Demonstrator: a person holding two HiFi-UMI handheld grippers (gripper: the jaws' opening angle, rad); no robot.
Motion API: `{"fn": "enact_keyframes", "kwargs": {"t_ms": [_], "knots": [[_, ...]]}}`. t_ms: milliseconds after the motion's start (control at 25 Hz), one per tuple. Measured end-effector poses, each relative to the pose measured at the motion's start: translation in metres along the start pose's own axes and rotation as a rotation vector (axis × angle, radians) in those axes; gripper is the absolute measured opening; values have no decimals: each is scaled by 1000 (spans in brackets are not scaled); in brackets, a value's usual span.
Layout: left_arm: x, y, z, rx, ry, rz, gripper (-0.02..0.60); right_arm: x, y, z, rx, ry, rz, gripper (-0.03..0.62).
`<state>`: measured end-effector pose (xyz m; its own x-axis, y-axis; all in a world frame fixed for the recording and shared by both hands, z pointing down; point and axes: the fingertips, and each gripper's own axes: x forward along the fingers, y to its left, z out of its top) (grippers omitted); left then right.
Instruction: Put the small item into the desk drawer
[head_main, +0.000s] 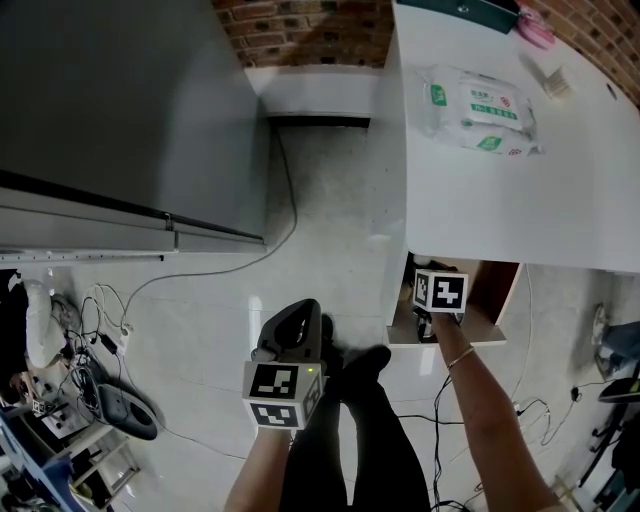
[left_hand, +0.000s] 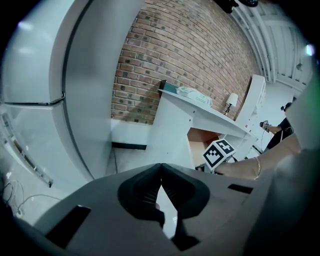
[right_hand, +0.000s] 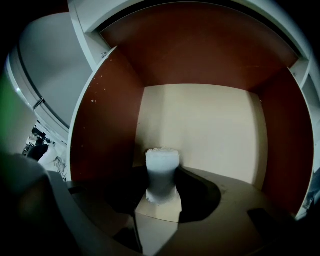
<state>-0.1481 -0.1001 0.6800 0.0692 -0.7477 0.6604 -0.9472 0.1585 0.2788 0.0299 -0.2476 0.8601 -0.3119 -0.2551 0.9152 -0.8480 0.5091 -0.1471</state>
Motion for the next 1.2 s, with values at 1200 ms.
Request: {"fn": "enact_keyframes", "kwargs": {"t_ms": [1200], "knots": [[-23, -62, 61, 87, -56, -62, 20, -161, 22, 37, 7, -284, 128, 189]]}}
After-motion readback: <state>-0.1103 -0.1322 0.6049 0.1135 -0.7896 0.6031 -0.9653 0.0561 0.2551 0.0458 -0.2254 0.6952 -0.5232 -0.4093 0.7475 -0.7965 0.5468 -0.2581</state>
